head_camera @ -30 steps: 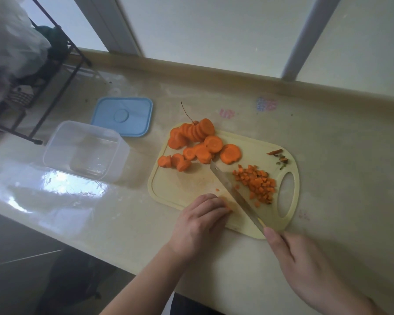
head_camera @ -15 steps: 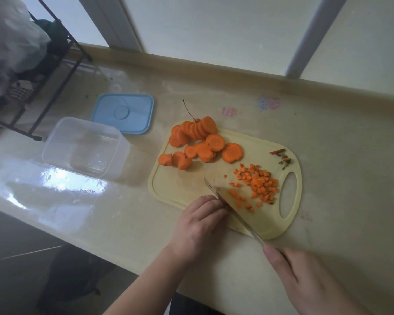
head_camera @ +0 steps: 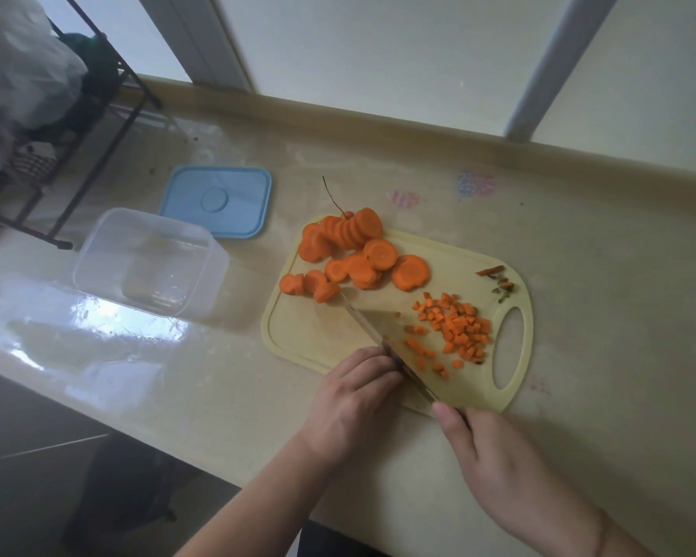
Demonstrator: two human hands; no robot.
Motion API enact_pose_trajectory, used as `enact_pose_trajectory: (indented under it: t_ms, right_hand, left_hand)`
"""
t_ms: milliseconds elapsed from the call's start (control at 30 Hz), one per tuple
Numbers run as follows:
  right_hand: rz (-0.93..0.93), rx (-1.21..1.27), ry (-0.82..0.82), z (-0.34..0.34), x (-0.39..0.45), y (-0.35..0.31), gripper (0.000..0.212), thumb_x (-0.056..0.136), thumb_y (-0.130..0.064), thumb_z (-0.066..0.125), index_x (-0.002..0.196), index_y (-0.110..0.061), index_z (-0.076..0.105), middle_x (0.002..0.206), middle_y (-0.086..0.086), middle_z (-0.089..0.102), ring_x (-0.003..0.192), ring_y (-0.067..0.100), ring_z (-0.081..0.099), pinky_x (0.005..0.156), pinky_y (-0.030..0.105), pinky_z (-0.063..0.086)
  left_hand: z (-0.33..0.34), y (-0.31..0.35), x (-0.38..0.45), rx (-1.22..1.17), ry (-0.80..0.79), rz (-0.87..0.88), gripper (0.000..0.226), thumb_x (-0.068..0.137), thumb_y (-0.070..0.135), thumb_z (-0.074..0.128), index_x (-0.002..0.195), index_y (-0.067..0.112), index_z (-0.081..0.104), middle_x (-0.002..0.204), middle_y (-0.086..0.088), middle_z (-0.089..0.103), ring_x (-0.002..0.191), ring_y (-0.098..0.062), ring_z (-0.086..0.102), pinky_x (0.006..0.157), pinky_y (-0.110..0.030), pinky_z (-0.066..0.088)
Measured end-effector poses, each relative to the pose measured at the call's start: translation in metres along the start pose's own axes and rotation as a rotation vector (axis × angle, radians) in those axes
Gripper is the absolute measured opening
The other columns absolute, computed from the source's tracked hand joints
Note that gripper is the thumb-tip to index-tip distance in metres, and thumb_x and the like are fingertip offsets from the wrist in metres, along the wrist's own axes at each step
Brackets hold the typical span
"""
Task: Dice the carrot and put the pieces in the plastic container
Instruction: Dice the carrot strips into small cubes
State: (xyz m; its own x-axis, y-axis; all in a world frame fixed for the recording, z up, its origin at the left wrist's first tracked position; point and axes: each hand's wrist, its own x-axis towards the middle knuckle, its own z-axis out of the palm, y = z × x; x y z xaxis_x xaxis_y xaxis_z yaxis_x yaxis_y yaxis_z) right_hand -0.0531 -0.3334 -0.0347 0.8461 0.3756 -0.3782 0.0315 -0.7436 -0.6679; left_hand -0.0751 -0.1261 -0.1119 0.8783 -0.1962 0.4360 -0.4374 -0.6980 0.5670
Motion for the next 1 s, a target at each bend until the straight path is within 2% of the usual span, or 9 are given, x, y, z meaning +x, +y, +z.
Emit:
enact_pose_trajectory:
  t_ms: [133, 233, 300, 500, 667, 733, 833, 933, 1000]
  right_hand:
    - [0.016, 0.048, 0.017, -0.009, 0.002, 0.006, 0.073, 0.082, -0.078, 0.019, 0.055, -0.015, 0.045, 0.054, -0.013, 0.057, 0.053, 0.006, 0.055, 0.054, 0.029, 0.036]
    - [0.108, 0.120, 0.059, -0.021, -0.002, 0.010, 0.078, 0.087, -0.075, 0.020, 0.052, -0.010, 0.044, 0.051, -0.003, 0.057, 0.049, 0.007, 0.056, 0.051, 0.019, 0.037]
    - [0.131, 0.110, 0.045, -0.025, -0.003, 0.011, 0.077, 0.084, -0.073, 0.022, 0.053, -0.005, 0.043, 0.048, 0.006, 0.053, 0.047, 0.013, 0.056, 0.051, 0.023, 0.038]
    - [0.113, 0.176, -0.048, -0.024, -0.016, -0.002, 0.069, 0.079, -0.078, 0.022, 0.067, -0.015, 0.046, 0.047, -0.002, 0.046, 0.045, 0.004, 0.046, 0.052, 0.026, 0.038]
    - [0.104, 0.188, -0.120, -0.020, -0.017, -0.014, 0.048, 0.097, -0.045, 0.042, 0.056, -0.023, 0.053, 0.047, -0.019, 0.054, 0.051, -0.006, 0.052, 0.054, 0.012, 0.039]
    - [0.110, 0.133, -0.127, -0.017, -0.013, -0.010, 0.054, 0.097, -0.047, 0.042, 0.060, -0.009, 0.050, 0.050, -0.009, 0.054, 0.050, -0.002, 0.052, 0.056, 0.018, 0.039]
    - [0.167, 0.104, -0.134, -0.016, -0.010, -0.002, 0.066, 0.093, -0.058, 0.036, 0.060, -0.002, 0.047, 0.047, 0.001, 0.048, 0.044, 0.005, 0.046, 0.059, 0.034, 0.044]
    - [0.271, 0.161, -0.084, -0.028, -0.006, 0.006, 0.062, 0.089, -0.063, 0.033, 0.054, -0.013, 0.041, 0.041, 0.000, 0.038, 0.034, 0.011, 0.036, 0.037, 0.028, 0.029]
    - [0.393, 0.291, -0.085, -0.036, -0.004, 0.010, 0.058, 0.092, -0.062, 0.035, 0.056, -0.017, 0.037, 0.041, -0.001, 0.031, 0.031, 0.015, 0.025, 0.037, 0.018, 0.018]
  left_hand:
    - [0.000, 0.001, -0.002, 0.025, 0.013, -0.019, 0.016, 0.084, 0.001, 0.082, 0.099, 0.000, 0.076, 0.102, -0.010, 0.071, 0.098, -0.028, 0.065, 0.089, -0.035, 0.055]
    - [-0.001, 0.001, -0.001, 0.035, 0.035, -0.040, 0.011, 0.086, 0.003, 0.079, 0.096, 0.002, 0.076, 0.100, -0.009, 0.070, 0.095, -0.028, 0.065, 0.086, -0.035, 0.055]
    - [-0.002, 0.003, 0.000, 0.000, 0.048, -0.084, 0.007, 0.088, 0.003, 0.077, 0.095, 0.002, 0.074, 0.103, -0.009, 0.067, 0.094, -0.026, 0.065, 0.081, -0.035, 0.055]
    - [-0.011, 0.008, -0.002, -0.097, 0.152, -0.241, 0.026, 0.087, 0.001, 0.076, 0.089, 0.019, 0.058, 0.105, 0.004, 0.056, 0.085, -0.011, 0.061, 0.068, -0.023, 0.051]
    - [-0.026, 0.004, -0.017, -0.033, 0.172, -0.356, 0.030, 0.079, -0.006, 0.065, 0.085, 0.021, 0.052, 0.104, 0.008, 0.055, 0.091, -0.006, 0.059, 0.072, -0.018, 0.050]
    - [-0.028, 0.005, -0.017, -0.017, 0.113, -0.378, 0.037, 0.072, -0.011, 0.062, 0.085, 0.021, 0.050, 0.104, 0.009, 0.053, 0.088, -0.001, 0.054, 0.071, -0.012, 0.045]
    - [-0.029, 0.006, -0.015, -0.008, 0.077, -0.403, 0.028, 0.074, -0.004, 0.058, 0.083, 0.020, 0.050, 0.104, 0.010, 0.052, 0.087, -0.003, 0.053, 0.072, -0.012, 0.044]
    - [-0.031, 0.006, -0.014, -0.007, 0.050, -0.376, 0.017, 0.079, 0.007, 0.053, 0.084, 0.022, 0.049, 0.104, 0.008, 0.051, 0.086, -0.007, 0.054, 0.072, -0.015, 0.045]
    - [-0.032, 0.006, -0.014, -0.010, 0.046, -0.371, 0.015, 0.078, 0.007, 0.052, 0.083, 0.022, 0.050, 0.103, 0.010, 0.051, 0.085, -0.010, 0.055, 0.069, -0.021, 0.048]
